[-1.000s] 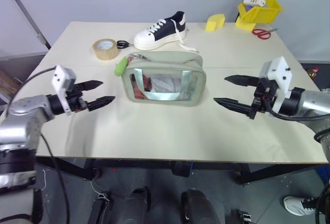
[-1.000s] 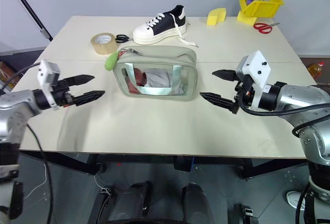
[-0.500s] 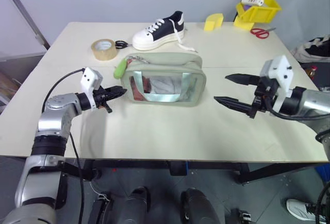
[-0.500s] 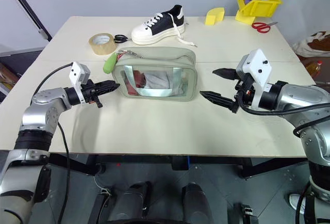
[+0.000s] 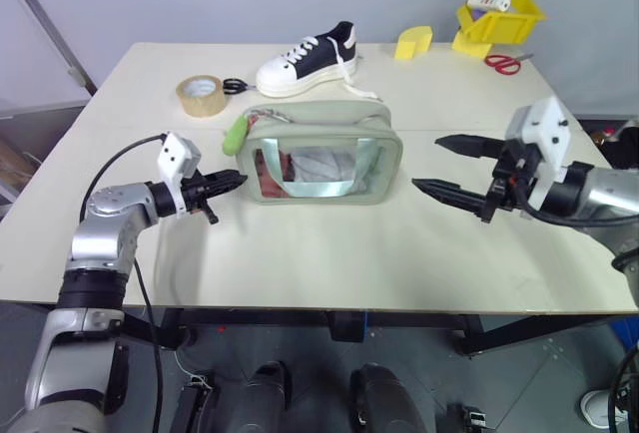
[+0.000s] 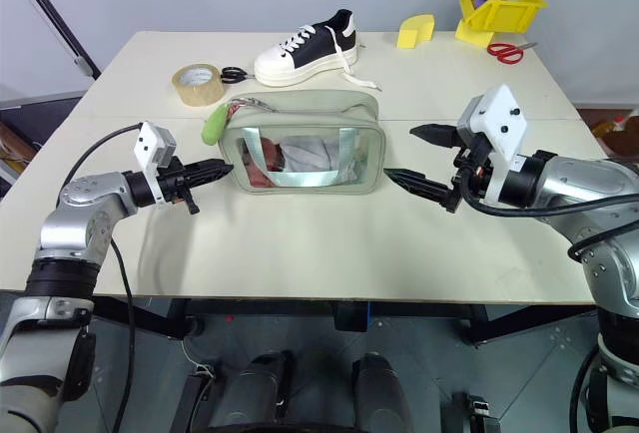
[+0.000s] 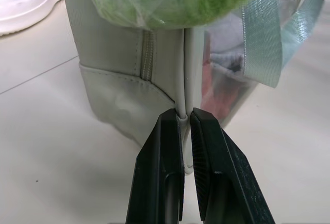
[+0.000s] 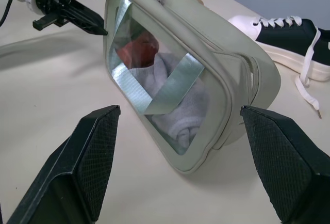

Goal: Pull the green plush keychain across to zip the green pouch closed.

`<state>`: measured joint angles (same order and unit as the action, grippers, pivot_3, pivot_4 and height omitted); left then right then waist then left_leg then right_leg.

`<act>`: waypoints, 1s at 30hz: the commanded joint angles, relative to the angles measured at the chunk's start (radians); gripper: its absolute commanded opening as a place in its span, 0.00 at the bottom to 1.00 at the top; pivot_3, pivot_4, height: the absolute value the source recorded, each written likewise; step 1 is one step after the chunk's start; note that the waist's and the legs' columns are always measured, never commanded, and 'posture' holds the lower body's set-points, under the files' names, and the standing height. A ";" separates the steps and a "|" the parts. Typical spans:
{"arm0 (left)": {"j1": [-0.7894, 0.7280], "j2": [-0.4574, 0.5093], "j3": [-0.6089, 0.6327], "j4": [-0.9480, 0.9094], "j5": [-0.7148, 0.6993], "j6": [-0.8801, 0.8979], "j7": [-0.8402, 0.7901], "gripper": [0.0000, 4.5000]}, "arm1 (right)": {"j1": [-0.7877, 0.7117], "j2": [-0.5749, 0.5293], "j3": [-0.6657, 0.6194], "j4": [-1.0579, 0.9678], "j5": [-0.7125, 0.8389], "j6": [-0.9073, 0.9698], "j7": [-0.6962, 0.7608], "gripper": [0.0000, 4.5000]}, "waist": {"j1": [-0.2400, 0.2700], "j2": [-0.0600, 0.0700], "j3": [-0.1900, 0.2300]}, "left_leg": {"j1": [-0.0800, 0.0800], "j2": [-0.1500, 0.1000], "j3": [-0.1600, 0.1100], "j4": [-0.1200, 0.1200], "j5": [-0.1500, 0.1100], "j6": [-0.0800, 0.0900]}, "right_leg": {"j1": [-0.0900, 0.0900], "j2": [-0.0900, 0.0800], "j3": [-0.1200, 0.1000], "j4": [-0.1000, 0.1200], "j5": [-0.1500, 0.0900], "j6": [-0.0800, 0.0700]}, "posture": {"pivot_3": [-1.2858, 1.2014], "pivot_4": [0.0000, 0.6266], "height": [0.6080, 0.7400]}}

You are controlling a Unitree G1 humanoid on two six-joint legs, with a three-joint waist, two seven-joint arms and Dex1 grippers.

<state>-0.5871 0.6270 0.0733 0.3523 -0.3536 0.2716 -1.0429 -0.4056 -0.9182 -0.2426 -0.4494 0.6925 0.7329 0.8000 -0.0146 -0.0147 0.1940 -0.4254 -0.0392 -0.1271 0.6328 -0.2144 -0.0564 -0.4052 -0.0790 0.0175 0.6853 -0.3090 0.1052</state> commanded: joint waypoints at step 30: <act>0.041 0.476 0.262 -0.296 -0.350 0.334 -0.384 0.91 | -0.653 0.150 0.500 0.341 -0.328 -0.040 0.151 0.86 | -0.030 0.001 0.001 | 0.000 0.001 0.000 -0.002 0.000 0.000 | -0.003 0.000 0.000 0.001 0.000 -0.001 | 0.52 0.24 0.66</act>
<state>-0.5342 1.0842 0.2921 0.0889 -0.6546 0.5817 -1.4105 -1.0160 -0.7778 0.2393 -0.1145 0.4004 0.7112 0.9256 -0.0451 -0.0136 0.1946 -0.4259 -0.0384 -0.1267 0.6305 -0.2142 -0.0567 -0.4083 -0.0785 0.0179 0.6862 -0.3092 0.1047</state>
